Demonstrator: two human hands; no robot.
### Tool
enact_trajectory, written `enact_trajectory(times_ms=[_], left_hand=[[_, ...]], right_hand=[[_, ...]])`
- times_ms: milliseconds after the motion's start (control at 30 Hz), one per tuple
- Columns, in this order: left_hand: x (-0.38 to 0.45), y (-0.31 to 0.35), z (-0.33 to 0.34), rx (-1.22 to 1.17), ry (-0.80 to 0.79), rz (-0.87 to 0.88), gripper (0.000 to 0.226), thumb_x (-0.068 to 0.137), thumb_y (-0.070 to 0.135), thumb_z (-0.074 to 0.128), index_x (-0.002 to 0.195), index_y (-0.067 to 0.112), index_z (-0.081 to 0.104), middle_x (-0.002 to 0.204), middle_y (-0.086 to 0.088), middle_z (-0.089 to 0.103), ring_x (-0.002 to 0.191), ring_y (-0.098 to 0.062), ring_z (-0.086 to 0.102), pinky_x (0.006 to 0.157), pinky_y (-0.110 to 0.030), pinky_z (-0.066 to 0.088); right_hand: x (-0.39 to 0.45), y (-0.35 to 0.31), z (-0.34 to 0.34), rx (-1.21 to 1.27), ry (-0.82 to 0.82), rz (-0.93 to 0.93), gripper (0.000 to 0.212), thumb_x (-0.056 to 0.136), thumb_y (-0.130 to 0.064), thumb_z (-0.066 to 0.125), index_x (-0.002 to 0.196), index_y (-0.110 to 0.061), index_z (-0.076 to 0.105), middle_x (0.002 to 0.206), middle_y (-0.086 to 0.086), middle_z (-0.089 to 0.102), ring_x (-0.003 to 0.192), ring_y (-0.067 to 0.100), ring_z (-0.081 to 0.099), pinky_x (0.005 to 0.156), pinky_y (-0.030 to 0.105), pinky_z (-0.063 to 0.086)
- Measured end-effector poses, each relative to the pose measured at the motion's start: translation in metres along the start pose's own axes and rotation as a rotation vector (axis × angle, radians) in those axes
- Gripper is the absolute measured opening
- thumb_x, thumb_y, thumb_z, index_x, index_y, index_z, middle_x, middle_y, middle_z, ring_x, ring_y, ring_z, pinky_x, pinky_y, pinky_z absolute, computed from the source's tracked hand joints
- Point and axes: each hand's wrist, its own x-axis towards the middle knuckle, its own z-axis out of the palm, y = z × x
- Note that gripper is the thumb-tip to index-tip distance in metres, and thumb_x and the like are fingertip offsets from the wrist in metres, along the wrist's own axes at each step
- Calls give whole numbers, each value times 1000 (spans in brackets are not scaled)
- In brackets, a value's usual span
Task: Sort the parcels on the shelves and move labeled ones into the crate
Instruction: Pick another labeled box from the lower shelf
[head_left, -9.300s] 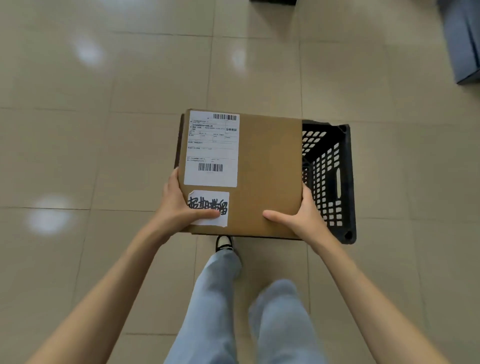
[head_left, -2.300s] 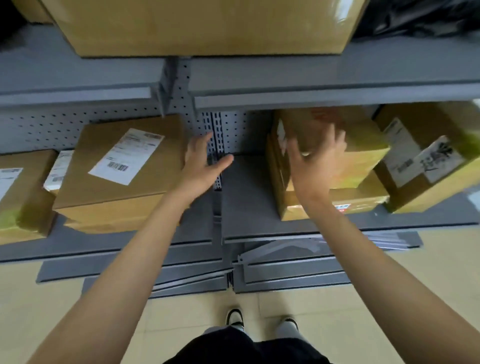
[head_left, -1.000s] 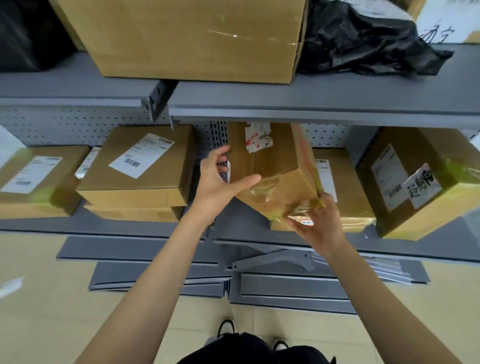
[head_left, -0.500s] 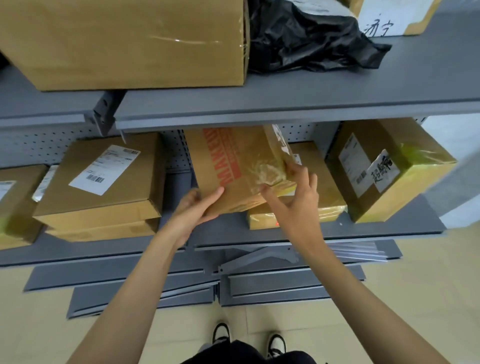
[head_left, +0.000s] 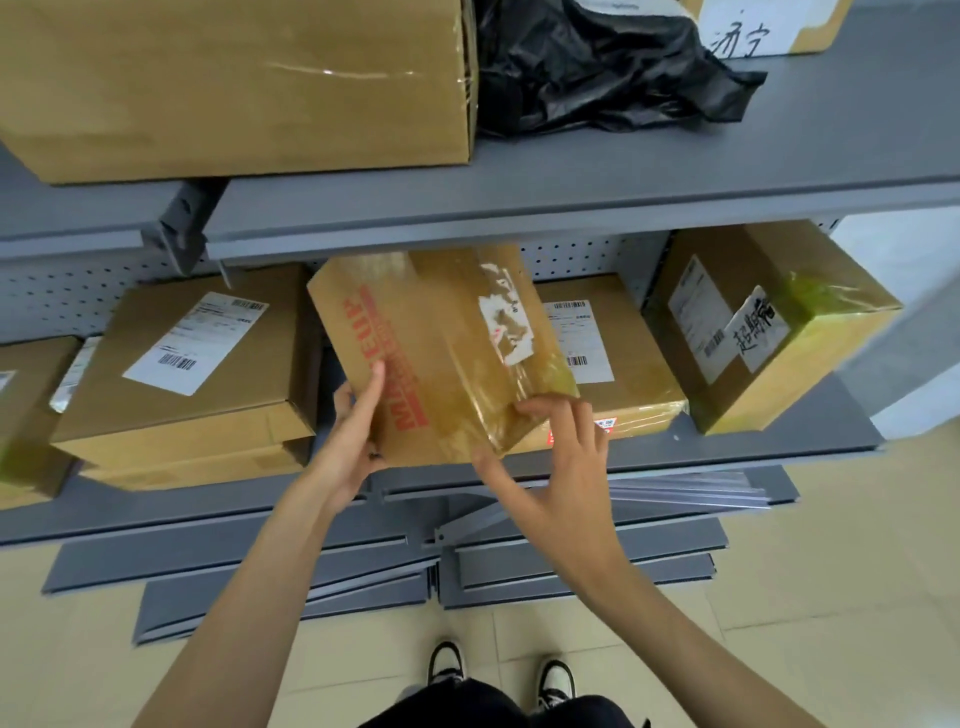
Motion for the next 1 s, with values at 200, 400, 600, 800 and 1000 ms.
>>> enact_trajectory(times_ms=[200, 400, 600, 800, 1000], left_hand=[[-9, -6, -19, -94, -37, 55, 75, 72, 75, 40, 135, 34, 36, 131, 5, 53, 118, -17, 54, 84, -46, 50], [-15, -5, -29, -250, 36, 110, 55, 92, 60, 29, 134, 28, 44, 135, 1, 52, 124, -24, 49, 102, -54, 38], [-22, -11, -37, -136, -51, 229, 35, 100, 27, 29, 111, 24, 62, 101, 6, 72, 94, -15, 67, 79, -34, 56], [-26, 1, -39, -200, -69, 104, 43, 88, 27, 40, 63, 25, 74, 65, 5, 70, 61, -10, 67, 54, -22, 54], [-29, 12, -47, -338, -111, 233, 31, 78, 21, 41, 63, 22, 68, 65, 6, 65, 62, -8, 62, 63, -20, 49]], right_hand=[[14, 17, 2, 471, -223, 486, 73, 69, -87, 33, 133, -52, 36, 133, -19, 48, 125, -1, 45, 103, 25, 41], [30, 26, 1, 486, -376, 694, 89, 58, -94, 24, 134, -51, 35, 146, -8, 40, 139, 20, 31, 115, 52, 18], [45, 23, -12, 714, -479, 618, 86, 69, -85, 35, 139, -35, 42, 139, -5, 52, 131, 20, 45, 112, 57, 25], [48, 24, -22, 917, -445, 606, 72, 77, -73, 32, 138, -36, 44, 139, -6, 53, 128, 18, 48, 107, 55, 33], [42, 20, -16, 969, -416, 551, 61, 81, -62, 49, 132, -30, 51, 138, -2, 53, 133, 21, 42, 107, 58, 32]])
